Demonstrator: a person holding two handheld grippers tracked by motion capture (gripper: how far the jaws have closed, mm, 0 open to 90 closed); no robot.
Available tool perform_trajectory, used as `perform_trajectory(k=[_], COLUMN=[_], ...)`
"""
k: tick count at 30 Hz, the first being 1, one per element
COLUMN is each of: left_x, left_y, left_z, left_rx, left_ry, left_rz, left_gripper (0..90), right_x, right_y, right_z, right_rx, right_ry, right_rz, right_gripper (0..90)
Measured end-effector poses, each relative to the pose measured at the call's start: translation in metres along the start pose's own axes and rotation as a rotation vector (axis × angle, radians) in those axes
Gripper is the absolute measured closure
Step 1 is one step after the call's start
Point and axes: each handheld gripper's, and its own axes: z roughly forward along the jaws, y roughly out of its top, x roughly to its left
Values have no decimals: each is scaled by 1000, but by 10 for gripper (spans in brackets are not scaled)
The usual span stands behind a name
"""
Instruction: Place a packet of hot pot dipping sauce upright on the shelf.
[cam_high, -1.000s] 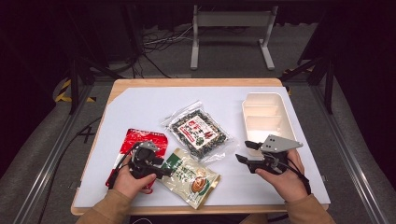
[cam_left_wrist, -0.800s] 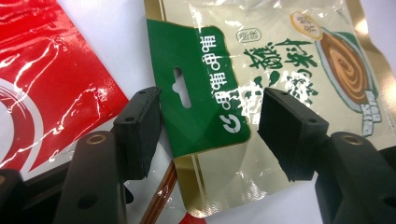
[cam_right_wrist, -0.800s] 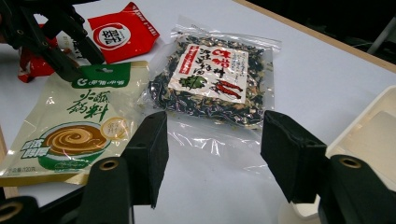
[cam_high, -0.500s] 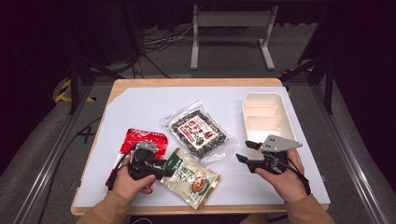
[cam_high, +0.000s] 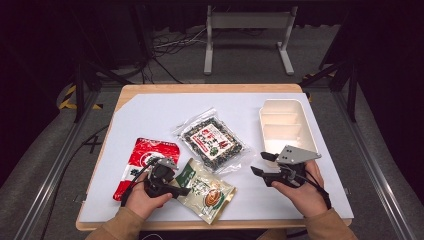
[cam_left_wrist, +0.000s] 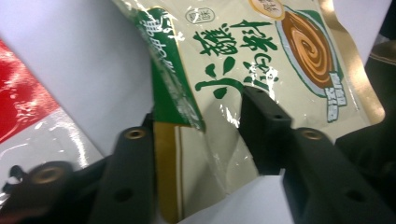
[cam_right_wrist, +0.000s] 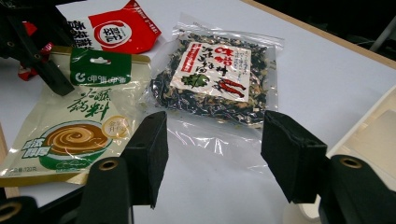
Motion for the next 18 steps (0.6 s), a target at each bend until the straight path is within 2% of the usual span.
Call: perform_trajectory(k=[4, 10, 11, 14, 18], left_x=[3, 0, 0, 2, -1], left_y=[-1, 0, 0, -1, 0], left_z=[-2, -5, -6, -14, -23], left_rx=[-9, -25, -26, -39, -62], left_ry=[-6, -3, 3, 3, 12], left_rz=[-16, -19, -14, -42, -31], left_gripper=[781, 891, 893, 894, 896], right_x=[1, 1, 1, 1, 1], right_y=[0, 0, 0, 0, 0], right_z=[0, 0, 0, 0, 1], right_rx=[-1, 0, 0, 1, 6], right_ry=[4, 4, 6, 5, 6], right_rz=[-1, -3, -1, 5, 5], right_gripper=[419, 419, 419, 426, 442])
